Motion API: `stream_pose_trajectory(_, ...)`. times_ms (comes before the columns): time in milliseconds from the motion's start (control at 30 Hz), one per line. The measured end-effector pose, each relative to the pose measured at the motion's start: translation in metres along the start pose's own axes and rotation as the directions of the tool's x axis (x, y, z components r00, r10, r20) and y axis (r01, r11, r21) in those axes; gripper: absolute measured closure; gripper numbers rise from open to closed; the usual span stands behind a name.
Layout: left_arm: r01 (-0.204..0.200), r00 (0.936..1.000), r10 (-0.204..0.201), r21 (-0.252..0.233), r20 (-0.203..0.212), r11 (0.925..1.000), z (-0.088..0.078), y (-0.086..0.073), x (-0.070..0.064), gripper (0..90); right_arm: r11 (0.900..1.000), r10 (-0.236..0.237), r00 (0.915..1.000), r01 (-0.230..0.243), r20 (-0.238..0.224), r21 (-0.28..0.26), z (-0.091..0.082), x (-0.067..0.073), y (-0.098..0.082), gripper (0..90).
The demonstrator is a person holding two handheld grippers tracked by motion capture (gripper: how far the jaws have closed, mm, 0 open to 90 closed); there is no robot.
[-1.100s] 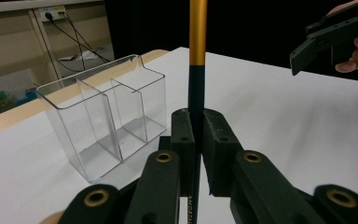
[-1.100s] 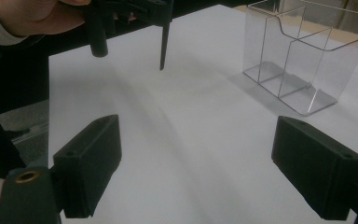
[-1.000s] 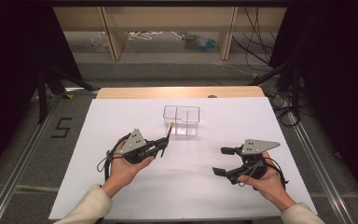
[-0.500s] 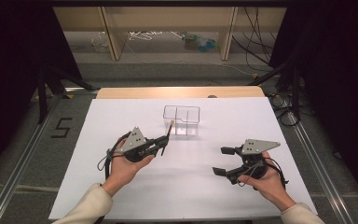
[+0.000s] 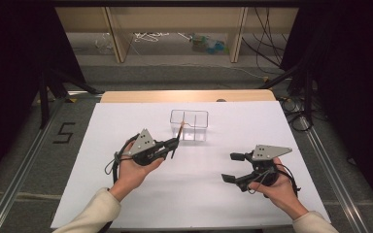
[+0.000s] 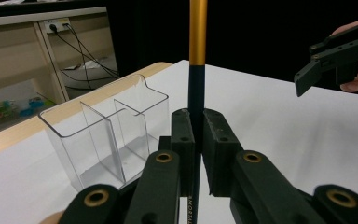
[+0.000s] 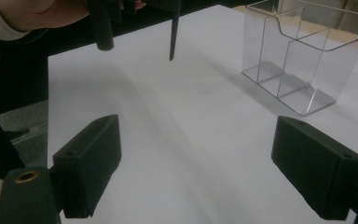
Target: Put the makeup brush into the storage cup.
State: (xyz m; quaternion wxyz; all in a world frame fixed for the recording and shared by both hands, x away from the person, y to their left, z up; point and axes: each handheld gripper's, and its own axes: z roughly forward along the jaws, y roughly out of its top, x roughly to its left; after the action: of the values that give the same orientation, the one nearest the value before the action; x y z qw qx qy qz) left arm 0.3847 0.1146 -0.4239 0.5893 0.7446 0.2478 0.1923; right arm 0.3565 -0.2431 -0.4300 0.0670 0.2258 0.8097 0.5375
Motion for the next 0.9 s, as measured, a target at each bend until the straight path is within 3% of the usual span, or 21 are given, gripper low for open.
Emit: stream_pose_trajectory(900, 0.001, 1.0000, -0.001, -0.023, -0.003, 0.9997, 0.0105, 0.0081, -0.0013, 82.8, 1.000, 0.002, 1.0000, -0.002, 0.009, 0.012, -0.0013, -0.0005, 0.0001, 16.5)
